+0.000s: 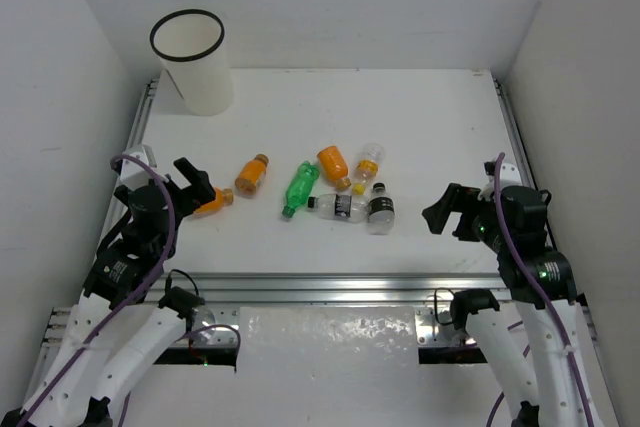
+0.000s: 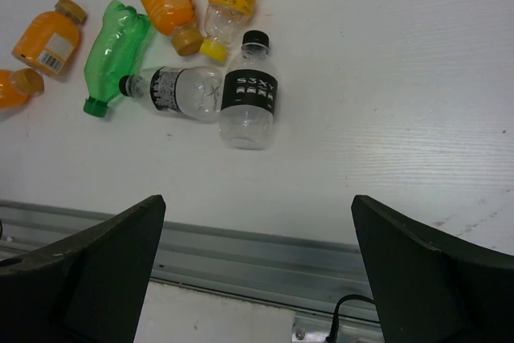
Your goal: Put the plastic bottles in the bin
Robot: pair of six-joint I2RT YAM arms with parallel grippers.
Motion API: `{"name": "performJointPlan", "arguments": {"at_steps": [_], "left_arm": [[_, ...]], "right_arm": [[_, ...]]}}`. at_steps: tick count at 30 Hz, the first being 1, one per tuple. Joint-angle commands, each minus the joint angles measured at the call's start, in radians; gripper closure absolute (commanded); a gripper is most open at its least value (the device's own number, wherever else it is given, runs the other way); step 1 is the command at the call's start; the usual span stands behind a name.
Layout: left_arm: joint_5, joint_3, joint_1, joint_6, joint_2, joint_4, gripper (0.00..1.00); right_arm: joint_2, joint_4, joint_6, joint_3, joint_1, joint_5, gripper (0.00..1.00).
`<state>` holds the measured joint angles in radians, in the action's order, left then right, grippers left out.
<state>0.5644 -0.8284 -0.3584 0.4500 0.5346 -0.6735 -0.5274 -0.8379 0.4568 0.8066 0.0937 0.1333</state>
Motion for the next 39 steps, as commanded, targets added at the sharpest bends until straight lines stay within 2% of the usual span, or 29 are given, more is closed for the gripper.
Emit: {"name": "performJointPlan", "arguments": {"at_steps": [1,5,10,15,18,23,30,32,34,38,39], "left_arm": [[0.005,-0.014,0.01,0.003,-0.004,0.031,0.0],[0.003,-0.014,0.01,0.003,-0.008,0.032,0.0],[0.002,-0.011,0.01,0.001,-0.007,0.035,0.0],[-0.009,-0.012,0.013,-0.004,0.024,0.037,0.0],[-0.017,-0.009,0.013,-0.005,0.038,0.038,0.0],[-0.018,-0.008,0.013,-0.008,0.051,0.038,0.0],[-0.044,-0.003,0.015,-0.022,0.059,0.055,0.0],[-0.075,-0.005,0.015,-0.03,0.07,0.064,0.0],[-0.107,-0.003,0.013,-0.042,0.09,0.069,0.0],[-0.193,-0.001,0.015,-0.077,0.125,0.103,0.0],[-0.21,-0.002,0.013,-0.083,0.145,0.103,0.0]], "right_arm": [[0.006,0.059,0.005,0.006,-0.003,-0.012,0.01],[0.001,0.111,0.023,-0.02,-0.003,0.072,0.01],[-0.049,0.198,0.049,-0.069,-0.003,0.085,0.01],[-0.328,0.408,0.078,-0.135,0.003,0.183,0.01],[-0.505,0.529,0.075,-0.149,0.052,0.117,0.03],[-0.829,0.602,0.049,-0.081,0.17,0.052,0.09],[-0.985,0.761,0.051,-0.144,0.182,0.043,0.24],[-1.005,0.786,0.037,-0.144,0.182,0.037,0.35],[-0.984,0.83,0.029,-0.167,0.184,0.035,0.45],[-0.896,0.852,0.002,-0.198,0.184,0.015,0.55],[-0.882,0.847,-0.015,-0.196,0.182,0.015,0.6]]}}
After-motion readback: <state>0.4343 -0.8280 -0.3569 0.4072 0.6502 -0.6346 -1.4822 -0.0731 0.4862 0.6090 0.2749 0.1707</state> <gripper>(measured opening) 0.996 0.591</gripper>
